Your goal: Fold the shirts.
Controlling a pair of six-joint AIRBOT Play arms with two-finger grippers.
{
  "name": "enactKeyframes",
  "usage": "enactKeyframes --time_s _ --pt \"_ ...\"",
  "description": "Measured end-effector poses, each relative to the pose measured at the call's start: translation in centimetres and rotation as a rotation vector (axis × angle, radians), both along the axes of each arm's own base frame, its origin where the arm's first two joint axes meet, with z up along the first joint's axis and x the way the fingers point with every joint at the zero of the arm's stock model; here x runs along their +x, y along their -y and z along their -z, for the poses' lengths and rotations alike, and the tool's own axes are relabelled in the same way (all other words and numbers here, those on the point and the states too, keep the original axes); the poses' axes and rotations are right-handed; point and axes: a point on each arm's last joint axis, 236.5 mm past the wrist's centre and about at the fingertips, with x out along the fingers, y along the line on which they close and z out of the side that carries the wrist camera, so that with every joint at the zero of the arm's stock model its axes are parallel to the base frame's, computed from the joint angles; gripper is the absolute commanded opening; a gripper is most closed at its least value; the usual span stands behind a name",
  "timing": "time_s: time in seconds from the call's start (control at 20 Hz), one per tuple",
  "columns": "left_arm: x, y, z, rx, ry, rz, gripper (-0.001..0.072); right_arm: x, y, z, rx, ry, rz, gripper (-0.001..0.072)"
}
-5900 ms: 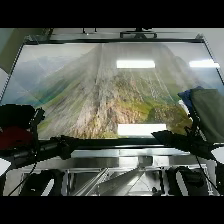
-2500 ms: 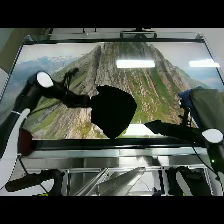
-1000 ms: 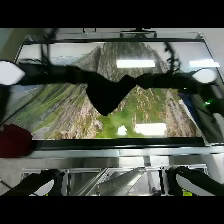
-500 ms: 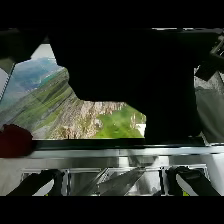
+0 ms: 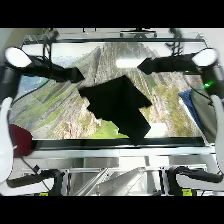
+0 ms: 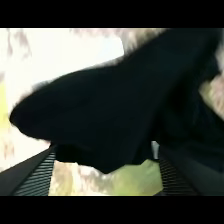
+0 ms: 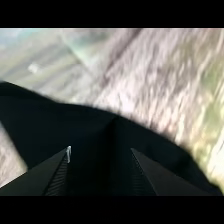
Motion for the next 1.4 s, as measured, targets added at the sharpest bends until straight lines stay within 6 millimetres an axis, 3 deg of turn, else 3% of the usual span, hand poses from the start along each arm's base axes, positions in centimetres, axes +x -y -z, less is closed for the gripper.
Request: enactKeyframes --time_s 0.1,0.2,0.25,0.3,0.5,0.55,0.6,0.65,0.85,1.15,1.2,1.35,1.4 --pt "0.7 -2.4 4.5 0.016 -0.114 -0.04 0.071 0.5 1.5 3.0 0.006 -0.106 0.026 0.0429" --pt "0.7 -4.6 7.9 0.023 -0.216 -0.067 0.071 -0.3 3.7 4.3 0.012 -0.196 0.04 0.0426" --pt "0.6 -5.3 9.1 0.024 -0.252 -0.072 0.0709 -1.0 4.9 4.6 0.015 -0.239 0.043 0.0389" --pt "0.5 -5.9 10.2 0.026 -0.28 -0.074 0.0709 -1.9 6.3 5.0 0.014 -0.289 0.043 0.0318" --pt "-0.6 -5.7 13.3 0.033 -0.361 -0.026 0.0709 -7.3 9.7 7.5 0.022 -0.49 0.043 0.0323" --pt "-1.1 -5.0 14.2 0.038 -0.377 -0.002 0.0709 -9.1 10.1 8.7 0.019 -0.544 0.044 0.0425" --pt "-1.8 -4.3 15.0 0.043 -0.392 0.022 0.0709 -10.8 10.2 10.0 0.019 -0.582 0.045 0.0618" --pt "-2.5 -3.5 15.9 0.048 -0.404 0.046 0.0708 -12.4 10.2 11.4 0.017 -0.615 0.048 0.0694" --pt "-3.4 -1.5 18.6 0.07 -0.396 0.078 0.069 -16.2 9.4 17.4 0.026 -0.693 0.092 0.0694" --pt "-2.4 -1.0 19.9 0.082 -0.34 0.06 0.0691 -20.2 5.2 23.7 0.006 -0.799 0.027 0.069" --pt "-2.2 -1.0 20.0 0.083 -0.332 0.058 0.069 -20.5 4.4 24.4 0.001 -0.807 0.012 0.0664" --pt "-1.8 -1.0 20.1 0.084 -0.314 0.048 0.0689 -20.7 2.0 25.6 0.022 -0.802 -0.027 0.017" --pt "-1.7 -1.0 20.1 0.084 -0.31 0.046 0.0689 -20.4 1.4 25.7 0.036 -0.789 -0.029 0.0154"
